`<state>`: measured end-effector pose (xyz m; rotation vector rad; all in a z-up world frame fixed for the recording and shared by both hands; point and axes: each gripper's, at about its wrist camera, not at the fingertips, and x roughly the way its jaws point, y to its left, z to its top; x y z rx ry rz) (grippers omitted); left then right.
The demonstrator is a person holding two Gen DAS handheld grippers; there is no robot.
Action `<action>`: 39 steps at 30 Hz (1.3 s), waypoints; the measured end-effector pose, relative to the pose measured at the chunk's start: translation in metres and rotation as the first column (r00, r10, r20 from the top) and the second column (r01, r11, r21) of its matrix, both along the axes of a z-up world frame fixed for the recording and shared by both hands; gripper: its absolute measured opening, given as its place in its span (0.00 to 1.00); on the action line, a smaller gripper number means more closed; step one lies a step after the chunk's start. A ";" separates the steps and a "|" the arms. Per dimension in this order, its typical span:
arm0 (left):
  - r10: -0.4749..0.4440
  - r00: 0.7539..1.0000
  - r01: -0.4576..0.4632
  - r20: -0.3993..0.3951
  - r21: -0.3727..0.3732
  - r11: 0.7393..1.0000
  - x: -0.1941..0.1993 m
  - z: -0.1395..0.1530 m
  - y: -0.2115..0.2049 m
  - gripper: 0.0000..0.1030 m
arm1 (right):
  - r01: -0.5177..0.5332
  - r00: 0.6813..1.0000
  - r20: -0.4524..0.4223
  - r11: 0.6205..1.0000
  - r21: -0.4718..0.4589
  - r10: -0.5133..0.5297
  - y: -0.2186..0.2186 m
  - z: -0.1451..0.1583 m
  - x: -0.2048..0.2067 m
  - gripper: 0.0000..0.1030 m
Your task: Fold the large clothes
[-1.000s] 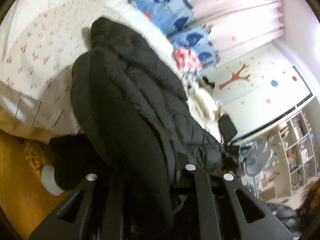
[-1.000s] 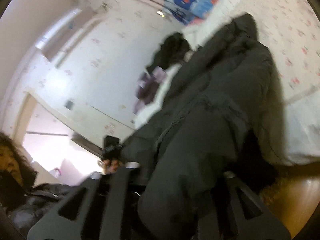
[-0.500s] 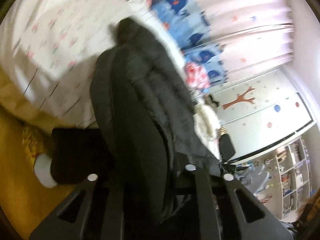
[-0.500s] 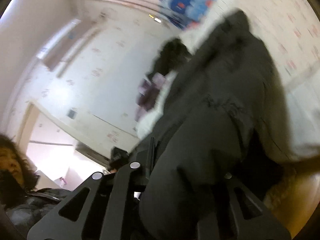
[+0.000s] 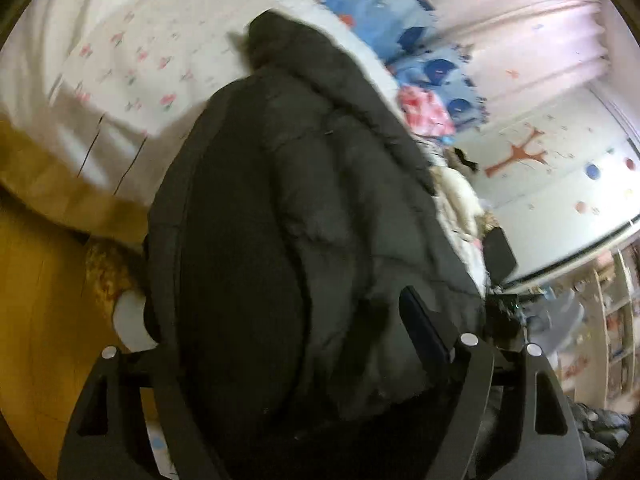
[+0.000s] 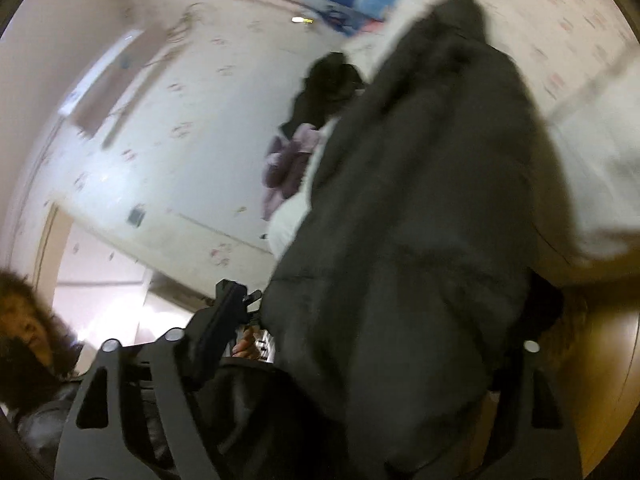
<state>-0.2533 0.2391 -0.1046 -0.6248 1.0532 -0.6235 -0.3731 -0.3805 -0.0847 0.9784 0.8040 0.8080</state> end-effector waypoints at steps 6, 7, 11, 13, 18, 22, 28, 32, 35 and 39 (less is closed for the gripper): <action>0.036 0.999 -0.036 -0.001 -0.027 0.999 0.004 -0.006 0.000 0.75 | 0.019 0.999 -0.051 0.999 0.035 -0.017 -0.003 -0.024 -0.001 0.76; 0.044 0.999 -0.044 0.006 -0.020 0.999 0.005 -0.006 0.001 0.75 | 0.021 0.998 -0.052 0.999 0.033 -0.019 -0.004 -0.025 -0.002 0.76; 0.085 0.995 -0.088 0.046 0.073 0.993 0.004 0.002 -0.001 0.75 | 0.027 0.999 -0.028 0.999 0.026 -0.026 -0.006 -0.029 -0.006 0.67; 0.088 0.993 -0.098 0.072 0.152 0.983 0.002 0.005 -0.009 0.75 | 0.019 1.000 -0.014 1.000 0.020 -0.018 -0.004 -0.029 -0.007 0.50; 0.078 0.985 -0.120 0.154 0.293 0.948 0.000 0.017 -0.026 0.74 | 0.012 1.000 0.016 1.000 -0.028 -0.012 0.000 -0.024 -0.008 0.28; 0.036 0.976 -0.113 0.216 0.357 0.927 -0.005 0.024 -0.030 0.49 | 0.002 1.000 0.023 0.998 -0.057 -0.001 0.002 -0.018 -0.010 0.23; -0.050 0.948 -0.113 0.314 0.480 0.870 -0.016 0.039 -0.049 0.31 | -0.004 1.000 0.000 0.998 -0.070 0.004 0.002 -0.020 -0.008 0.23; -0.056 0.946 -0.115 0.320 0.491 0.864 -0.016 0.038 -0.049 0.32 | 0.020 0.999 -0.043 0.998 -0.067 -0.023 -0.002 -0.033 -0.010 0.42; -0.040 0.953 -0.107 0.299 0.457 0.883 -0.014 0.036 -0.046 0.32 | 0.028 0.999 -0.045 0.998 -0.051 -0.030 -0.004 -0.039 -0.011 0.42; 0.012 0.980 -0.062 0.201 0.246 0.967 -0.007 0.019 -0.019 0.47 | 0.023 0.999 -0.035 0.999 -0.043 -0.024 -0.004 -0.039 -0.011 0.42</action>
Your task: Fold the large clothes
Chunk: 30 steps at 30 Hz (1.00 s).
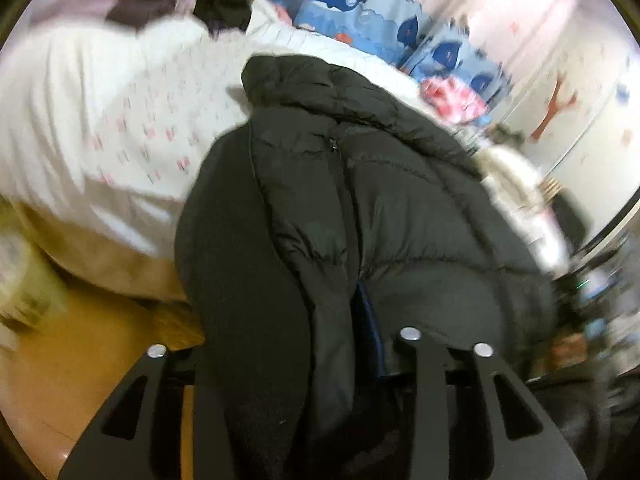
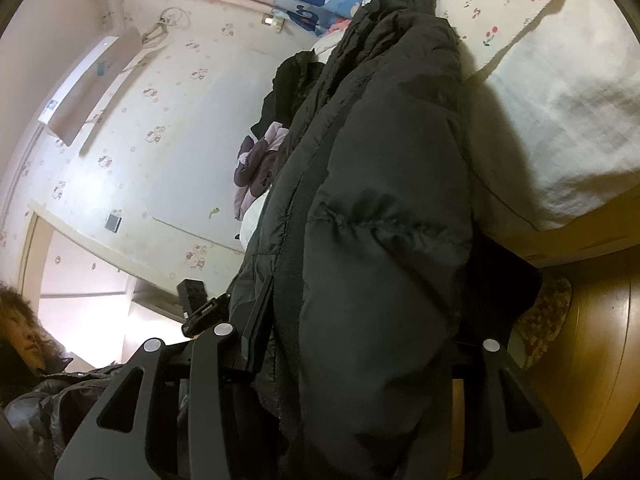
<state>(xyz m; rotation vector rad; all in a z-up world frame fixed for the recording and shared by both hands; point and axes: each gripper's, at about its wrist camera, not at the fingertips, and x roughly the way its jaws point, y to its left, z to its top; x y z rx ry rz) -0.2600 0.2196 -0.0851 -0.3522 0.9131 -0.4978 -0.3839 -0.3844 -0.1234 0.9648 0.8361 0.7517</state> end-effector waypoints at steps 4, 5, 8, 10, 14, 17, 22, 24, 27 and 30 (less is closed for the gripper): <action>-0.008 0.991 -0.040 -0.130 -0.358 0.933 0.009 -0.031 0.041 0.68 | -0.031 0.999 0.026 0.999 -0.006 0.032 0.004 0.006 -0.002 0.32; -0.005 0.986 -0.064 -0.165 -0.410 0.910 0.011 -0.041 0.050 0.69 | -0.033 0.999 0.032 0.999 -0.012 0.033 0.005 0.007 -0.003 0.30; -0.001 0.971 -0.112 -0.239 -0.459 0.881 0.014 -0.063 0.058 0.72 | -0.029 0.999 0.033 0.999 -0.016 0.029 0.007 0.008 -0.004 0.27; -0.005 0.965 -0.124 -0.263 -0.473 0.872 0.014 -0.070 0.056 0.78 | -0.020 1.000 0.021 1.000 -0.021 0.021 0.009 0.007 -0.004 0.27; -0.014 0.972 -0.100 -0.233 -0.470 0.877 0.014 -0.069 0.048 0.80 | -0.014 1.000 0.007 1.000 -0.010 0.014 0.009 0.004 -0.005 0.28; -0.088 0.986 0.012 -0.143 -0.462 0.887 0.010 -0.053 0.034 0.42 | -0.007 1.000 0.018 1.000 -0.010 0.007 0.011 0.010 -0.006 0.28; -0.094 0.994 0.065 -0.047 -0.429 0.901 -0.002 -0.018 0.031 0.17 | 0.035 0.992 0.123 0.998 0.056 -0.042 0.006 0.036 -0.009 0.13; -0.110 0.994 0.103 0.011 -0.455 0.884 -0.014 0.001 0.032 0.15 | 0.035 0.980 0.190 0.995 0.094 -0.053 0.005 0.052 -0.012 0.11; -0.154 0.986 0.168 0.069 -0.444 0.880 -0.027 0.020 0.029 0.15 | 0.017 0.969 0.241 0.992 0.124 -0.047 0.005 0.070 -0.016 0.11; -0.180 0.982 0.185 0.051 -0.411 0.892 -0.031 0.013 0.029 0.15 | 0.009 0.971 0.238 0.997 0.079 -0.028 0.005 0.071 -0.017 0.11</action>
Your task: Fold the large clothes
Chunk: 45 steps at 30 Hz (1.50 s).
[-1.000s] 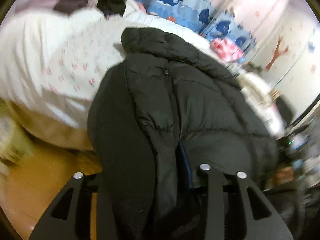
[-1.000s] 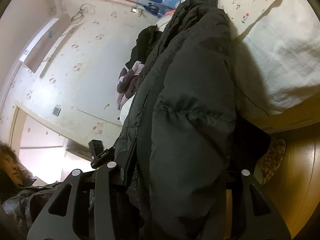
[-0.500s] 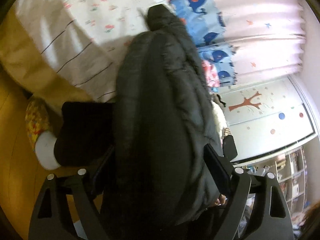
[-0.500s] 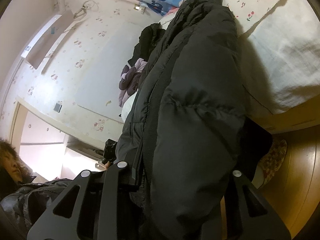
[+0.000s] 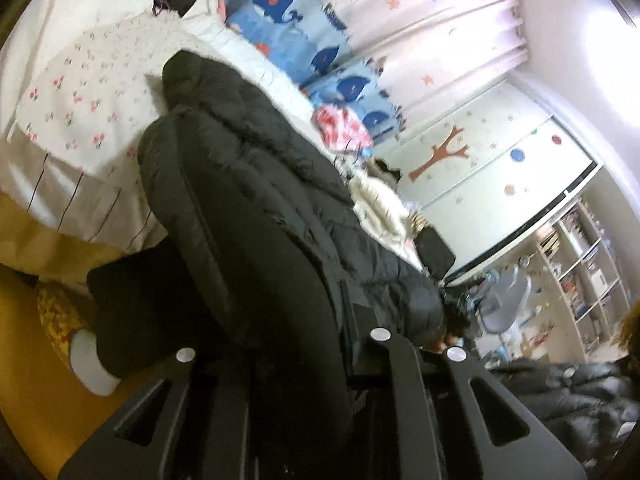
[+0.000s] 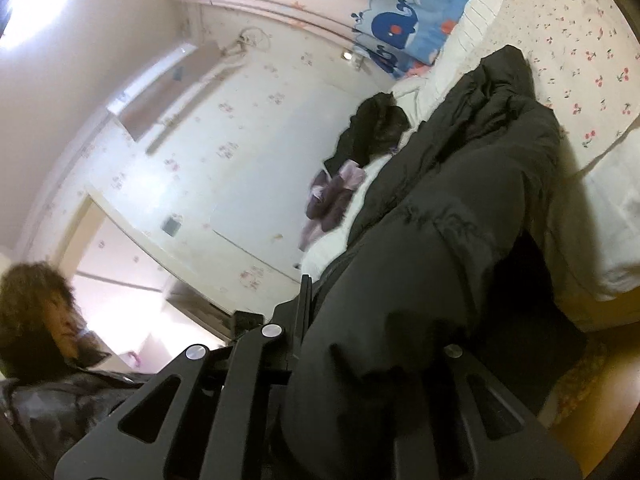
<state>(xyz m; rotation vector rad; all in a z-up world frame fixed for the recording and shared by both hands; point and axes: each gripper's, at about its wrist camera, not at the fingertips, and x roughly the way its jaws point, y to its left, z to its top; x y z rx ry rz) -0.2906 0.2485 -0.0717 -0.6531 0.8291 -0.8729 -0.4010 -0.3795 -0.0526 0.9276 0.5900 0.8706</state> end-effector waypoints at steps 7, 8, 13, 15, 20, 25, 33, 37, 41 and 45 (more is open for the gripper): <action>0.039 0.997 -0.045 -0.069 -0.090 0.995 0.009 -0.023 0.005 0.15 | -0.012 0.999 -0.035 0.997 0.079 0.015 -0.003 -0.023 0.005 0.11; 0.044 0.998 -0.049 -0.049 -0.109 0.993 0.014 -0.013 0.005 0.15 | -0.014 1.000 -0.010 0.994 0.106 0.015 -0.003 -0.017 0.011 0.11; 0.134 0.991 -0.130 0.008 -0.216 0.968 0.044 0.027 0.019 0.15 | -0.026 0.996 0.092 0.982 0.186 0.009 -0.005 0.013 0.049 0.11; 0.174 0.985 -0.164 0.016 -0.249 0.955 0.062 0.040 0.022 0.15 | -0.025 0.992 0.126 0.973 0.228 -0.004 -0.007 0.021 0.067 0.11; 0.214 0.976 -0.195 0.040 -0.272 0.942 0.109 0.070 0.019 0.15 | -0.019 0.985 0.171 0.970 0.243 -0.023 -0.014 0.044 0.113 0.11; 0.242 0.968 -0.217 0.072 -0.250 0.944 0.168 0.101 0.013 0.15 | 0.020 0.982 0.177 0.973 0.231 -0.062 -0.023 0.073 0.168 0.11; 0.317 0.948 -0.307 0.008 -0.229 0.924 0.274 0.096 -0.001 0.15 | 0.183 0.981 0.029 0.961 0.207 -0.193 -0.048 0.067 0.286 0.11; 0.379 0.922 -0.387 -0.080 -0.173 0.906 0.330 0.062 -0.013 0.15 | 0.283 0.957 -0.113 0.949 0.137 -0.269 -0.057 0.026 0.337 0.11; 0.448 0.877 -0.462 -0.174 -0.050 0.886 0.379 0.009 -0.027 0.15 | 0.349 0.900 -0.298 0.935 0.059 -0.317 -0.061 -0.033 0.380 0.17; 0.467 0.852 -0.474 -0.238 0.031 0.880 0.409 -0.026 -0.040 0.17 | 0.345 0.885 -0.362 0.934 0.092 -0.291 -0.060 -0.059 0.402 0.25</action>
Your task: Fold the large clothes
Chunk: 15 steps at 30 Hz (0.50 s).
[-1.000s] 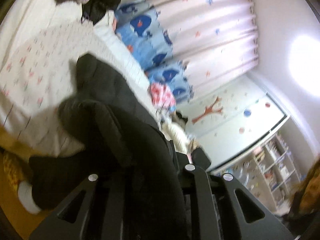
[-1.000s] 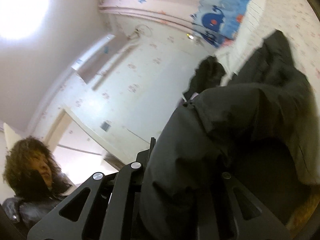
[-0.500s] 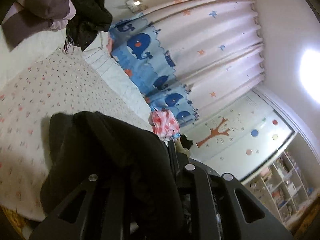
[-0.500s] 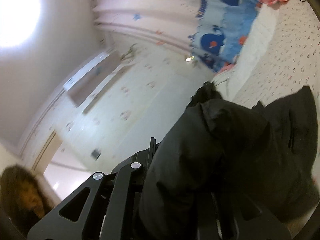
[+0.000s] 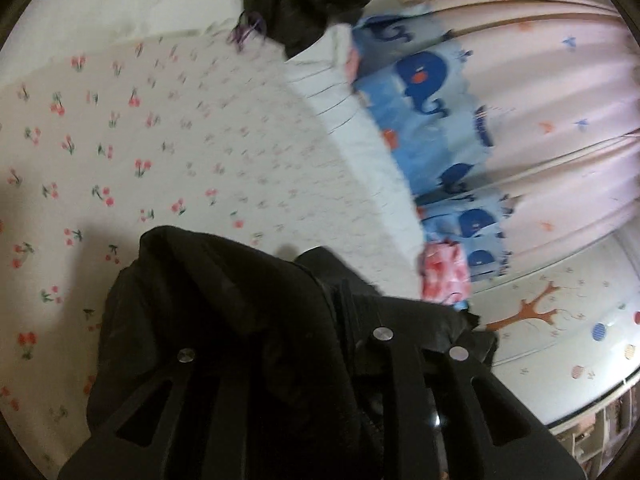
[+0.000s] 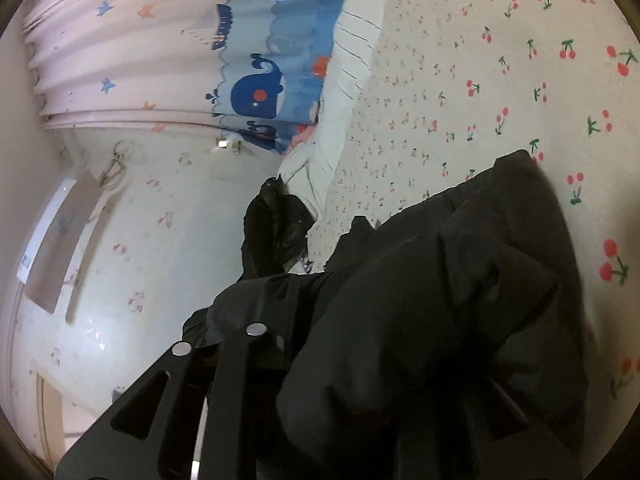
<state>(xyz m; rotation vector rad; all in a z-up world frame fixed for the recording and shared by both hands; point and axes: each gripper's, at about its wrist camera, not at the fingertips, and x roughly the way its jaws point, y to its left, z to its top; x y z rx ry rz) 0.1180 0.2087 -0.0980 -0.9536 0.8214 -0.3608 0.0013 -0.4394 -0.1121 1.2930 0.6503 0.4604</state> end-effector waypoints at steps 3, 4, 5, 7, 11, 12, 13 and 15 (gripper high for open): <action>-0.032 0.996 0.036 -0.082 0.040 0.999 0.013 0.003 -0.006 0.23 | 0.010 1.000 0.012 0.998 0.067 -0.010 -0.004 0.005 0.004 0.63; -0.045 0.995 0.049 -0.092 0.040 0.998 0.014 0.007 -0.006 0.31 | 0.022 0.999 0.024 0.995 0.093 -0.025 -0.006 0.010 0.004 0.71; -0.065 0.993 0.067 -0.101 0.015 0.998 0.013 0.017 -0.005 0.36 | 0.044 0.998 0.039 0.992 0.117 -0.049 -0.009 0.016 0.001 0.86; -0.068 0.995 0.064 -0.068 -0.058 0.996 0.008 0.035 0.001 0.67 | 0.080 0.994 0.067 0.990 0.114 -0.088 -0.015 0.032 -0.005 0.93; 0.004 0.999 0.002 0.032 -0.197 0.980 -0.007 0.075 0.015 0.88 | 0.097 0.988 0.140 0.978 -0.185 -0.072 0.001 0.089 -0.014 0.93; 0.027 0.998 -0.016 0.052 -0.195 0.981 -0.010 0.085 0.013 0.90 | 0.085 0.989 0.143 0.955 -0.284 -0.046 0.013 0.103 -0.011 0.93; 0.032 0.995 -0.018 0.094 -0.140 0.990 -0.013 0.098 0.005 0.91 | 0.069 0.991 0.134 0.927 -0.368 -0.020 0.027 0.113 -0.006 0.93; -0.021 0.985 0.023 0.173 -0.012 1.000 -0.012 0.115 -0.022 0.91 | 0.008 0.993 0.099 0.800 -0.600 0.065 0.067 0.131 0.015 0.93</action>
